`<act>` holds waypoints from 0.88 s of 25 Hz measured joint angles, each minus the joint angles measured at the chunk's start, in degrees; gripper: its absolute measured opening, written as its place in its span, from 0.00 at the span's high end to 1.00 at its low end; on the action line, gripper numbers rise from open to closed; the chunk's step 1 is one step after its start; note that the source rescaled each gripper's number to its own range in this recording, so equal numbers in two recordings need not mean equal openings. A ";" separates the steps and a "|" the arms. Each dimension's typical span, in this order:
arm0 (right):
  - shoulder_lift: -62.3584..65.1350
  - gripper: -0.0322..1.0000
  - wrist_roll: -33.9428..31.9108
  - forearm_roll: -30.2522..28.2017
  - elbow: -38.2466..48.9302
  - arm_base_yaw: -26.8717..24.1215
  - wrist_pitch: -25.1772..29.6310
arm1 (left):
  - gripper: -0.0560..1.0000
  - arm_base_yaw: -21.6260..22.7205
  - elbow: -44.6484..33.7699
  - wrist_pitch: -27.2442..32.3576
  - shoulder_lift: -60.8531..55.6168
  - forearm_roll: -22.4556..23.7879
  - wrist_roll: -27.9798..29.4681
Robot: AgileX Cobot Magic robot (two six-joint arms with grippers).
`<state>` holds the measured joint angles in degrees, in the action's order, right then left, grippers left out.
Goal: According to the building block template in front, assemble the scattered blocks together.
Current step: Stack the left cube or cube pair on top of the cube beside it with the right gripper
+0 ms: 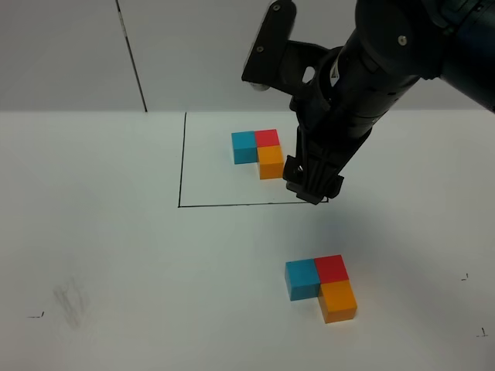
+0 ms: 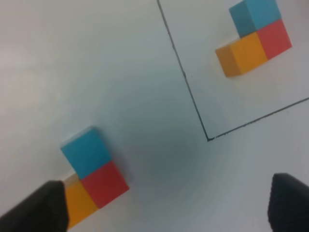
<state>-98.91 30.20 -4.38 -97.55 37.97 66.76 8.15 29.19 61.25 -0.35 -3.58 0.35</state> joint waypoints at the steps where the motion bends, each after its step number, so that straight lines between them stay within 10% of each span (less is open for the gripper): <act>1: 0.46 0.29 -1.68 -0.11 0.00 0.00 0.79 | 0.33 0.00 0.00 0.00 0.00 0.00 0.00; 11: 5.33 0.29 -20.90 -19.89 0.89 -1.98 3.03 | 0.33 0.00 0.00 0.00 0.00 0.00 0.00; 22: 25.14 0.30 -28.99 -3.06 19.28 -24.78 2.79 | 0.33 0.00 0.00 0.00 0.00 0.00 0.00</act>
<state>-73.77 1.21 -7.44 -78.26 13.20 69.55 8.15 29.19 61.25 -0.35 -3.58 0.35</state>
